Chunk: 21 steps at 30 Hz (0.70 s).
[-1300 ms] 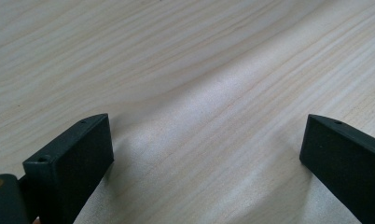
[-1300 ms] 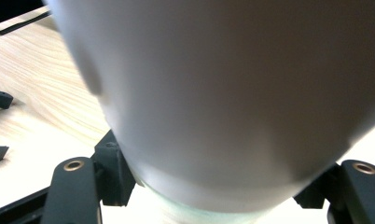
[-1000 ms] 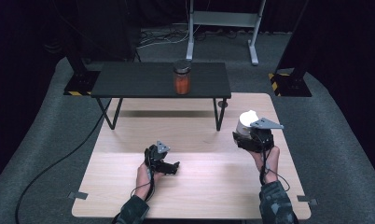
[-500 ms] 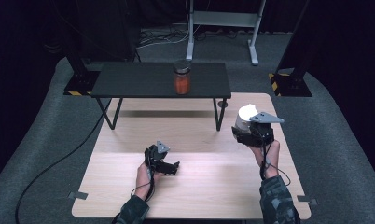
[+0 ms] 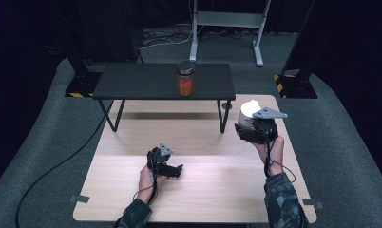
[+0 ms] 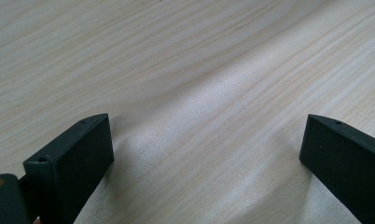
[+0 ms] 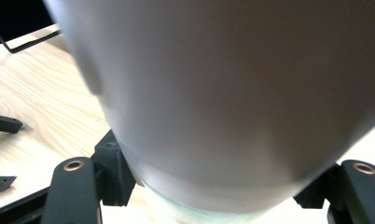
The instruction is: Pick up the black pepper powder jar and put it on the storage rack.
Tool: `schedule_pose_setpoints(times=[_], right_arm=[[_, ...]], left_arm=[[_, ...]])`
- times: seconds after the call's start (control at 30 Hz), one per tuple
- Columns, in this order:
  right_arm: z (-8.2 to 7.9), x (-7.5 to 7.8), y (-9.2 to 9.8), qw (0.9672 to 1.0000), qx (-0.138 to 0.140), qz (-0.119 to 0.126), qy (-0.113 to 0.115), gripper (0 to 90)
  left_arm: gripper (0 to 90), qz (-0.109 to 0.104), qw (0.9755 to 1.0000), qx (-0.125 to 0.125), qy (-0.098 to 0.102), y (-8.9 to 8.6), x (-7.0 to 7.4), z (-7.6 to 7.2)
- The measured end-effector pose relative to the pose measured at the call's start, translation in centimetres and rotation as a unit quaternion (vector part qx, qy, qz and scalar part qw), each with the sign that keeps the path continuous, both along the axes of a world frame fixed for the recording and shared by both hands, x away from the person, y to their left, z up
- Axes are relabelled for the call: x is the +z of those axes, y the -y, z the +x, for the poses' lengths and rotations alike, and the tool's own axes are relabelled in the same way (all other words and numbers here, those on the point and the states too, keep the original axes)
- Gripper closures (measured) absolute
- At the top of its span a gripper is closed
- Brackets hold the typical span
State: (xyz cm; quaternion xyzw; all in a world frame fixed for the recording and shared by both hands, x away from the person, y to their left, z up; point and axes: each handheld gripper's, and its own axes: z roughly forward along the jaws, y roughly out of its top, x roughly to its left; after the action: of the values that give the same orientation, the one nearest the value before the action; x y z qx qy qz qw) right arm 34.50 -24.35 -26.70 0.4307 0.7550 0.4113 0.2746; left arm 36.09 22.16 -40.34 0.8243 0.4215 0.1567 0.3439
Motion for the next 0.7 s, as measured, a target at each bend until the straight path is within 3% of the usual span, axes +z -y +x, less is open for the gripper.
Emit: schedule_pose_setpoints(times=[0.7], right_arm=[[1.4,2.1,-0.3,0.9999,0.01,0.0,0.006,29.8]], left_arm=[[2.3,0.0,1.0,0.0,0.0,0.0,0.0,0.0]])
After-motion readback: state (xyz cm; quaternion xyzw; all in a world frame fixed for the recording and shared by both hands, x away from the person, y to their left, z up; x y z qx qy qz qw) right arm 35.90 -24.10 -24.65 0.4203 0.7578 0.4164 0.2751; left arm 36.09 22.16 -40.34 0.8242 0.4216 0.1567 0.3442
